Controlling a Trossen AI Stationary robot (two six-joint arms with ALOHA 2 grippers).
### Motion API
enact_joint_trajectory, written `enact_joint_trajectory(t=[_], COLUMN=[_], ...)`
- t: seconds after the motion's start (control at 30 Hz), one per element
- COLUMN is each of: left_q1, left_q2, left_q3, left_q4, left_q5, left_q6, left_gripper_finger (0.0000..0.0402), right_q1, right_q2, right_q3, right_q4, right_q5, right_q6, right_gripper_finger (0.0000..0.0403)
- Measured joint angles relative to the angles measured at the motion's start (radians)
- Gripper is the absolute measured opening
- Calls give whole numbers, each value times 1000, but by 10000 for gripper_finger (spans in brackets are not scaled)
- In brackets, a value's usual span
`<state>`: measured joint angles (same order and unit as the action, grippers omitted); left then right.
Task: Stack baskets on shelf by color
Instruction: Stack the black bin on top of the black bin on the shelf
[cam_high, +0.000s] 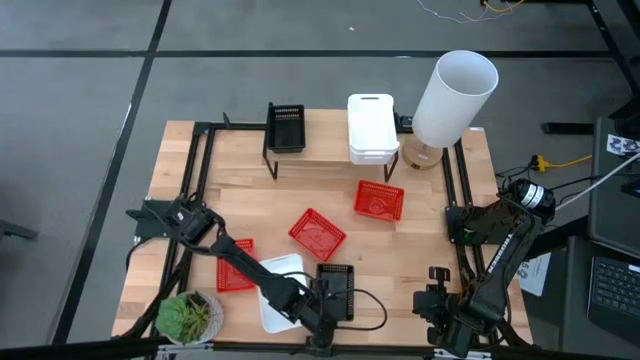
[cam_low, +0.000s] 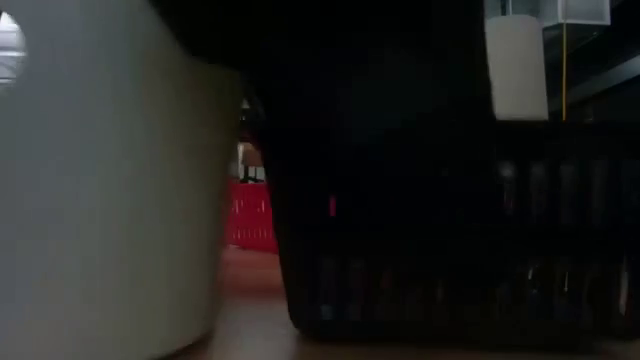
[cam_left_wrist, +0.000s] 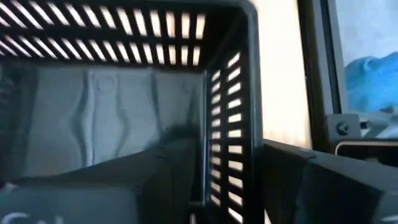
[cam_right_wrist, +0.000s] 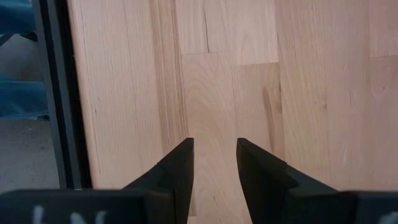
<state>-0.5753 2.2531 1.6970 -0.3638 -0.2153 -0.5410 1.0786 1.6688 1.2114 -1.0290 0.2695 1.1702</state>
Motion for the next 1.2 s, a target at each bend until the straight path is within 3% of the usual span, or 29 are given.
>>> enact_joint_trajectory(t=[0.23,0.5,0.73,1.0,1.2], left_q1=[19,21,21,24,28], left_q2=[-2,-40,-73,-74,-77], left_q3=[0,29,182,453,661], left_q4=[44,130,94,-227,-615], left_q5=[-10,-20,-80,-160,-236], left_q6=[1,59,234,350,463], left_gripper_finger=[15,0,0,0,0], right_q1=[0,0,0,0,0], right_q2=[0,0,0,0,0], right_q3=[0,0,0,0,0], right_q4=[0,0,2,8,9], right_q5=[0,0,0,0,0], right_q6=[0,0,0,0,0], right_gripper_finger=[121,121,121,121,121])
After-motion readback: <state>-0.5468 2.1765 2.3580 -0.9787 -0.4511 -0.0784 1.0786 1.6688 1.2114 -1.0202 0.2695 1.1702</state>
